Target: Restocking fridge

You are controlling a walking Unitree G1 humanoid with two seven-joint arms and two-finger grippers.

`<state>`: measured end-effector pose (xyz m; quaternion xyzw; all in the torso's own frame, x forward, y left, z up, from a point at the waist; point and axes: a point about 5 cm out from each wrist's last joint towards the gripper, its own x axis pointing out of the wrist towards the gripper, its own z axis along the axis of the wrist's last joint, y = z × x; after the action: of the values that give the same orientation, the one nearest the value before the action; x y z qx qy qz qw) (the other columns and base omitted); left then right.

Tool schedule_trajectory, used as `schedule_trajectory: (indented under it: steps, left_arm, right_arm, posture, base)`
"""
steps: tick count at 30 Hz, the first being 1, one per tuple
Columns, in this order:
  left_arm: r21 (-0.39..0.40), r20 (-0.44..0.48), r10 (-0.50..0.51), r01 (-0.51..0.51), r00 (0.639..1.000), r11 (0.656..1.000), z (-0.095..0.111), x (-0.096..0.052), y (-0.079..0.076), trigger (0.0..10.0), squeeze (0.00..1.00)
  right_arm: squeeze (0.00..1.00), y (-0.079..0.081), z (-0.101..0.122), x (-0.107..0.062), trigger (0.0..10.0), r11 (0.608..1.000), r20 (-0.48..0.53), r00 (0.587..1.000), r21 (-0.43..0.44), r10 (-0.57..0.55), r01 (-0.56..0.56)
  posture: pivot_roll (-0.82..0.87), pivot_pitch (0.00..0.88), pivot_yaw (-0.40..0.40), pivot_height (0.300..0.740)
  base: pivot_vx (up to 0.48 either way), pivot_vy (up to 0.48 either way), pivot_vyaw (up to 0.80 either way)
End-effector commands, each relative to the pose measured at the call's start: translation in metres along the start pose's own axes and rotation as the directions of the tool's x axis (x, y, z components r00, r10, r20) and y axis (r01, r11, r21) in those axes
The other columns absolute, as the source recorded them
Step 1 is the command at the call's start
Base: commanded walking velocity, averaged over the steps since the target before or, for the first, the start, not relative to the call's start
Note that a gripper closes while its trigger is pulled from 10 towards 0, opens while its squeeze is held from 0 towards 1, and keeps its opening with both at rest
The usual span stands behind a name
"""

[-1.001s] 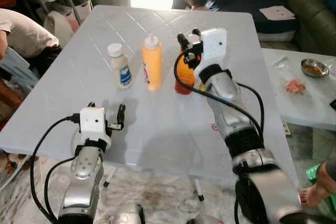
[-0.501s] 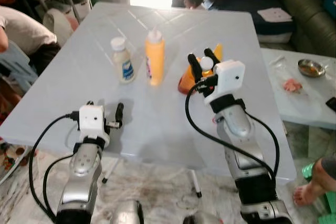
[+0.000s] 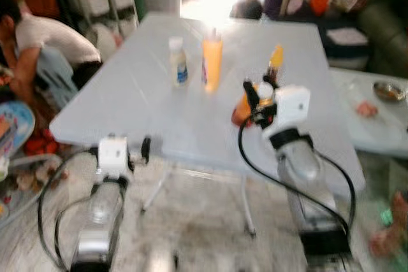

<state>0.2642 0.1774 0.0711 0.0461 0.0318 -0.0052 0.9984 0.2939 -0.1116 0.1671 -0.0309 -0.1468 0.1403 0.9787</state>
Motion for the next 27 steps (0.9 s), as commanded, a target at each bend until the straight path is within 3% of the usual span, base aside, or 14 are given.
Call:
schedule_trajectory:
  steps: [1,14,27]
  left_arm:
    - [0.006,0.017,-0.015,0.014,1.0,1.0,0.004,0.002,-0.003,10.0,0.0]
    - [0.002,0.018,-0.014,0.014,1.0,1.0,0.003,0.002,-0.005,10.0,0.0]
    - [-0.001,0.015,-0.008,0.008,1.0,1.0,0.002,0.003,-0.005,10.0,0.0]
  right_arm:
    - [0.0,-0.004,0.014,0.006,10.0,1.0,0.054,0.999,-0.018,-0.006,0.007]
    - [0.0,0.003,0.031,0.023,10.0,1.0,0.106,0.994,0.011,0.016,-0.017]
    - [0.0,0.001,0.02,0.016,10.0,1.0,0.065,0.998,0.022,0.015,-0.016]
  posture:
    - [0.02,0.0,0.0,0.74]
    - [0.03,0.0,-0.011,0.74]
    - [0.02,0.0,-0.012,0.74]
  base:
    - [0.0,0.0,0.0]
    - [0.0,0.0,0.0]
    - [0.0,0.0,0.0]
